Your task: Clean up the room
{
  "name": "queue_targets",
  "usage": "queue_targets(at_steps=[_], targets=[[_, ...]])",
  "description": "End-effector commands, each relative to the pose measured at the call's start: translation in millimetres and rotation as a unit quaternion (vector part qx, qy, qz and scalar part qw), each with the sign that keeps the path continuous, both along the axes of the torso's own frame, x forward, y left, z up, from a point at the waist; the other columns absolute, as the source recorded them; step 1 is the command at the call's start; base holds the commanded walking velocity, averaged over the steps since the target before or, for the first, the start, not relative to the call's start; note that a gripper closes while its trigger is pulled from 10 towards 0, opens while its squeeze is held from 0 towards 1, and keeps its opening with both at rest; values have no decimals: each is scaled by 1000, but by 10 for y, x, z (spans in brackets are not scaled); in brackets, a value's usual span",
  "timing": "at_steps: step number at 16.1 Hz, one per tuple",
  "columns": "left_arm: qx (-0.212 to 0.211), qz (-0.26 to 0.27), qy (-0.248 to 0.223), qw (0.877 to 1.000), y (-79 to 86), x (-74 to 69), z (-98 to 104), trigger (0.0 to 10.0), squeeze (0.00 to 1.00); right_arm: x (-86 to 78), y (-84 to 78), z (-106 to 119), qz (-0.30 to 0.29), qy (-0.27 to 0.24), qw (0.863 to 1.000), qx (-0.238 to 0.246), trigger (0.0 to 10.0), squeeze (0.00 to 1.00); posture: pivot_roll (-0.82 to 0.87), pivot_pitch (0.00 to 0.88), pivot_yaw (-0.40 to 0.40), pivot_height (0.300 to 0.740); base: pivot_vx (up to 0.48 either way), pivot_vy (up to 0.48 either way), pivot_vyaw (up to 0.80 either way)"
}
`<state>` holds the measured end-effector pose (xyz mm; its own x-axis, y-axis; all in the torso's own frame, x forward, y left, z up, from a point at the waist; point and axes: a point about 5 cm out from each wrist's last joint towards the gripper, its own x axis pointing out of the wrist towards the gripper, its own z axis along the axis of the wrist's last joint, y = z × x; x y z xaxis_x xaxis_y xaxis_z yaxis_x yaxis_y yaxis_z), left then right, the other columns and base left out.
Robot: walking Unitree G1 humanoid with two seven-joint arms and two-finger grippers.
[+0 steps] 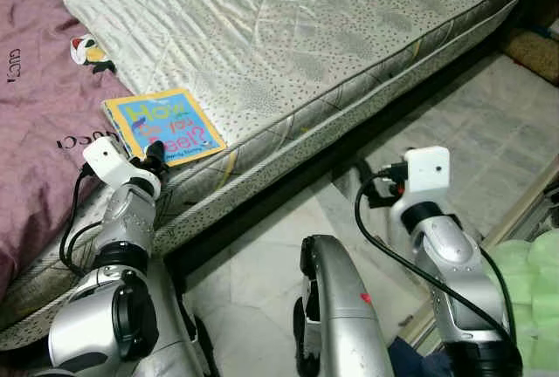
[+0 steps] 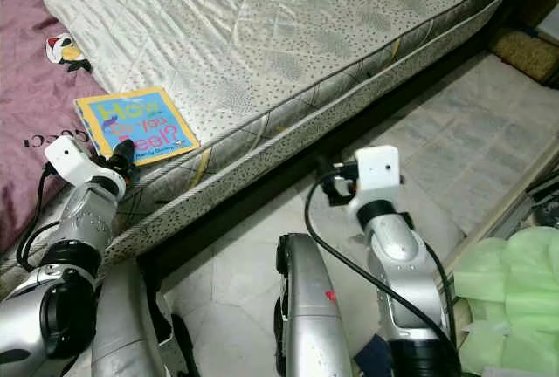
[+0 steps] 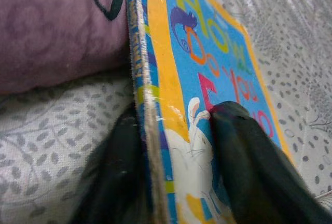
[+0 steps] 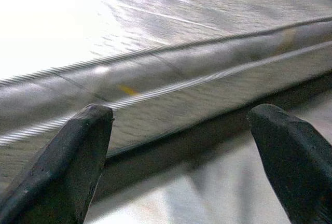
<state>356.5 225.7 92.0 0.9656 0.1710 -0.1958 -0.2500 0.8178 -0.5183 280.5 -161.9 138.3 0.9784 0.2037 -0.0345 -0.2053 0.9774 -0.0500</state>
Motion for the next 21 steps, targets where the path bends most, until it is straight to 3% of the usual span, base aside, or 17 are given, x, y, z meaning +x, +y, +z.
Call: queue_targets(at_steps=[1,3,9,10,14,18,20,21], targets=[[1,-3,14,1000,8,-11,-44,0,0,-29,67,12,40,7,999,26,10000,0,-244,173,-58,520,0,0,0],[5,-1,3,1000,33,12,2,0,0,-57,217,-10,112,27,992,46,10000,0,-237,157,-53,520,0,0,0],[21,2,-25,999,94,59,121,0,0,91,299,-47,110,17,993,50,10000,0,-180,87,-32,520,0,0,0],[44,4,-33,998,128,75,177,0,0,131,323,-59,103,11,993,48,10000,0,-160,71,-26,520,0,0,0],[61,24,-87,994,261,130,426,0,0,247,380,-73,79,-21,997,17,10000,0,-114,26,-17,520,0,0,0],[101,4,-164,981,244,164,729,0,0,345,443,-122,62,-33,997,25,10000,0,-56,0,4,520,0,0,0],[140,-5,-205,969,220,66,806,0,0,383,475,-106,48,-52,997,19,10000,0,-41,0,11,520,0,0,0],[175,-11,-234,956,181,-11,892,0,0,411,478,-101,41,-60,997,16,10000,0,-30,0,11,520,0,0,0]])
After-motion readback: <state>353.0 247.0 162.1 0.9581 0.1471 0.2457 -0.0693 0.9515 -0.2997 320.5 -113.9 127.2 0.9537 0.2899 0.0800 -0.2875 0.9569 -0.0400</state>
